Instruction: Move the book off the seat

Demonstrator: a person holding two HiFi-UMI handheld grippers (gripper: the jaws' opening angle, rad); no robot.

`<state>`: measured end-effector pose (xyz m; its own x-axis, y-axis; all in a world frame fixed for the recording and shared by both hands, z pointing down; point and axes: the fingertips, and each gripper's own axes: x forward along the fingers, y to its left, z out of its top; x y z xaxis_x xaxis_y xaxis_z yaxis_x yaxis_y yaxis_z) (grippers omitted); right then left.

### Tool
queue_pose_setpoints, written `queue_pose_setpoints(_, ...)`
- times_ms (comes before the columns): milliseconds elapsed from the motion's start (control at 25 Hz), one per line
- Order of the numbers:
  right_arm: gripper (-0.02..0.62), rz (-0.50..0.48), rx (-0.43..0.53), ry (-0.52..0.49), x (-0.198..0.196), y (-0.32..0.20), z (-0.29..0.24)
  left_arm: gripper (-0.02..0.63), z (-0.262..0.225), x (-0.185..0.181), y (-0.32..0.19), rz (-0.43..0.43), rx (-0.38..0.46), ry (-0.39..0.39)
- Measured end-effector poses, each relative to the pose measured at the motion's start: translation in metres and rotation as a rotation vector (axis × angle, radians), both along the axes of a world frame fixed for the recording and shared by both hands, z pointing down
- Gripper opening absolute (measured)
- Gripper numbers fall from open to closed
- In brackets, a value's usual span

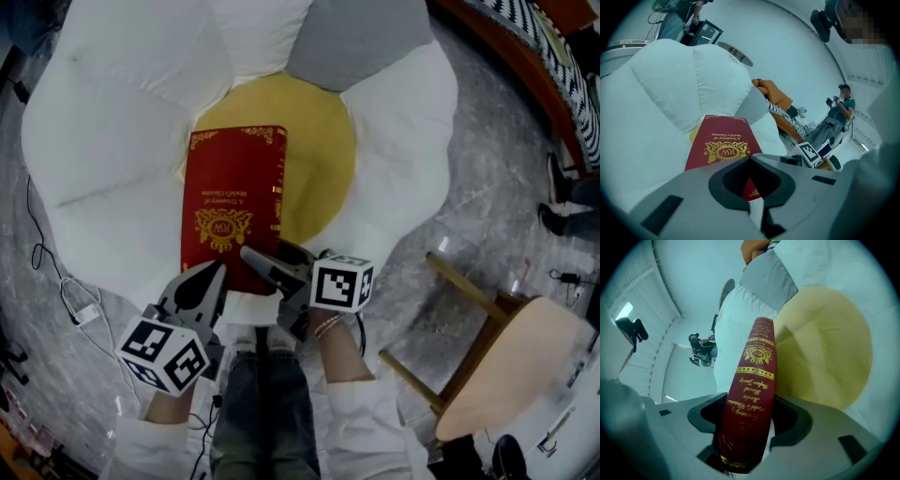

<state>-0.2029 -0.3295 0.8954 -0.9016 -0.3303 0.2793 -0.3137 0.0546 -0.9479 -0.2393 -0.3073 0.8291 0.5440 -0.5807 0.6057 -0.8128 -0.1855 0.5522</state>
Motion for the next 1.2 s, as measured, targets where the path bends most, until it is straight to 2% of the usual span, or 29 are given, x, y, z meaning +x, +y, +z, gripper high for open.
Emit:
queue_pose_setpoints(160,0.273,-0.029,-0.013,0.060,0.005,0.008,-0.005,0.006,-0.011,0.002,0.003,-0.002,-0.004,-0.002)
queue_pose_setpoints(440,0.255,0.035,0.029,0.106,0.004,0.010,-0.026,0.006,-0.039,-0.004,-0.006,0.039,0.043,-0.011)
queue_pose_setpoints(680,0.245,0.050,0.066,0.119,0.012,0.021,-0.058,0.006,-0.064,0.002,-0.011,0.068,0.072,-0.013)
queue_pose_setpoints(920,0.244,0.145,0.103,0.090,0.023,0.021,-0.120,0.006,-0.112,0.006,-0.006,0.072,0.087,-0.005)
queue_pose_setpoints(1200,0.244,0.280,0.175,0.031,0.043,0.024,-0.226,0.006,-0.194,0.009,0.003,0.084,0.141,0.004)
